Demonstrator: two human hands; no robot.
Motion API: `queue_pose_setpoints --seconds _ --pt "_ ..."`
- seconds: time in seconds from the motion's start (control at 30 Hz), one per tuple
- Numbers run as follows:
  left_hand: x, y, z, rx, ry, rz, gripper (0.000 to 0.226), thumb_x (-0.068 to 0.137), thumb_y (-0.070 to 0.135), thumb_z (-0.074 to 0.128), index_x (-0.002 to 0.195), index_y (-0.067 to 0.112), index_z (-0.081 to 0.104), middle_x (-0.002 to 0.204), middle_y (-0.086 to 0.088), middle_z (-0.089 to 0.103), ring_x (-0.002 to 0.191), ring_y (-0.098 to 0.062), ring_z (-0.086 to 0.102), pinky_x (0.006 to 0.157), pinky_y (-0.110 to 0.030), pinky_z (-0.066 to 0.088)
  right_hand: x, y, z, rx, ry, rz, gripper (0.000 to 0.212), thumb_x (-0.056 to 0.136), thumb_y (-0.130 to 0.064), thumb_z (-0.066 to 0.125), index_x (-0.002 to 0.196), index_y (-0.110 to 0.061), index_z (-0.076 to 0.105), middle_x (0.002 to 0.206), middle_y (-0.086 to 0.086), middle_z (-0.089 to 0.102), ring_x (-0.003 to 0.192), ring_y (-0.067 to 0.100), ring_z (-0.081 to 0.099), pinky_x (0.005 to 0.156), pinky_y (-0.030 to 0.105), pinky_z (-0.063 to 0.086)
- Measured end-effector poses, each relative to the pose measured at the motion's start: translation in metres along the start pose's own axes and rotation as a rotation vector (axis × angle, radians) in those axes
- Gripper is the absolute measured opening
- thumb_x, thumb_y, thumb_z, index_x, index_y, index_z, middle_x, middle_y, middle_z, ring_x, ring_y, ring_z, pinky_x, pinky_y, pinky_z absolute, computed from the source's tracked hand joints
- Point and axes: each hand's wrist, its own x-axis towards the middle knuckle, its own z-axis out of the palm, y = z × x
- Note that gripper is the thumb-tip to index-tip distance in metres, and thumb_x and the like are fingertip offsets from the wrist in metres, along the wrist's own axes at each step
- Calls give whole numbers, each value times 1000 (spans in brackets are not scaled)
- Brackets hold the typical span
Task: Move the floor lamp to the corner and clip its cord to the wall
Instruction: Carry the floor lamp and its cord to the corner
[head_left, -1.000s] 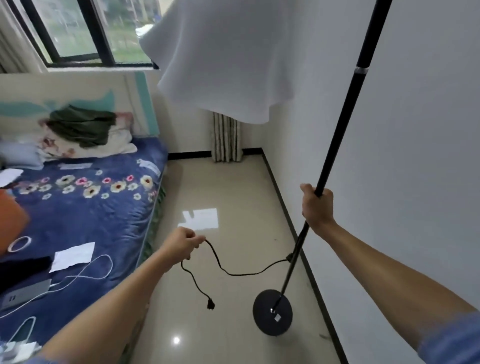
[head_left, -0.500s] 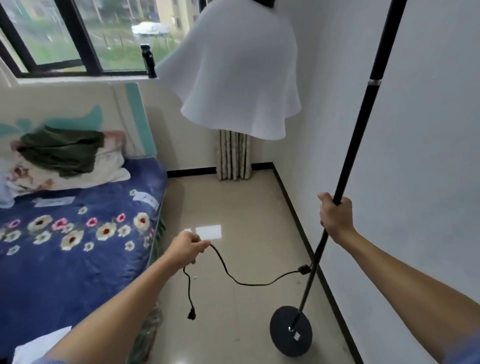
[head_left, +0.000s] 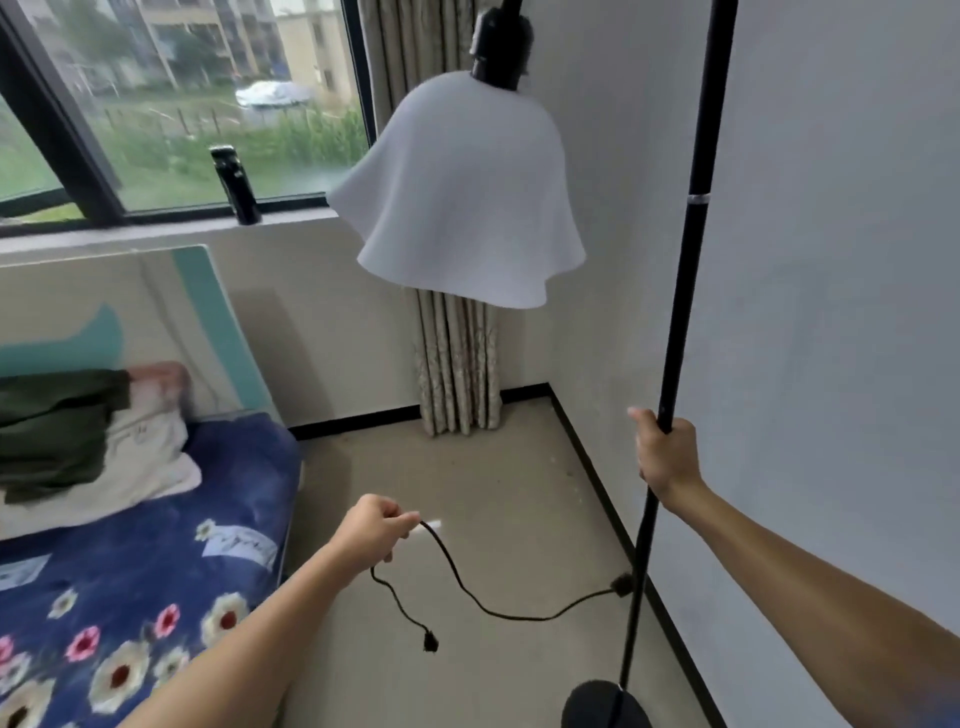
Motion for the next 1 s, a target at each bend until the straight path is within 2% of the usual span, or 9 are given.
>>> queue_pose_setpoints --seconds 0.27,0.43,0.5,0.63,0.8,1.0 --pt "164 52 -52 -33 27 3 37 85 33 64 54 14 54 51 -2 52 40 -15 51 48 -22 39 167 -24 90 5 -66 -29 44 86 -30 56 54 -9 35 52 8 26 48 22 26 49 35 23" --pt "276 60 -76 -24 14 8 37 84 34 64 54 15 54 49 0 51 38 -13 51 44 -20 37 262 -22 150 18 -67 -39 54 83 -33 55 51 1 27 54 10 24 49 24 23 51 37 24" --pt "322 61 -85 -40 11 5 37 83 34 65 53 16 54 47 1 51 38 -13 51 44 -20 37 301 -18 177 10 -75 -45 54 83 -34 54 50 -3 26 52 10 24 47 22 23 50 37 23" --pt "413 66 -112 -76 -14 -20 36 83 32 66 53 15 54 46 1 50 37 -14 51 47 -22 37 376 -18 235 12 -77 -11 51 81 -32 54 43 -26 21 41 -3 21 41 17 18 49 34 18" --pt "503 89 -138 -75 -49 -22 36 81 30 67 52 15 54 41 0 49 35 -15 48 46 -22 36 458 -22 290 -45 -44 25 49 80 -31 53 44 -26 21 49 2 22 47 18 21 52 40 21" --pt "587 116 -152 -105 -39 -75 35 82 30 66 52 15 55 40 1 49 37 -17 49 47 -24 38 564 -9 338 -63 -104 30 44 83 -29 54 49 -13 30 50 8 28 47 23 27 51 37 25"
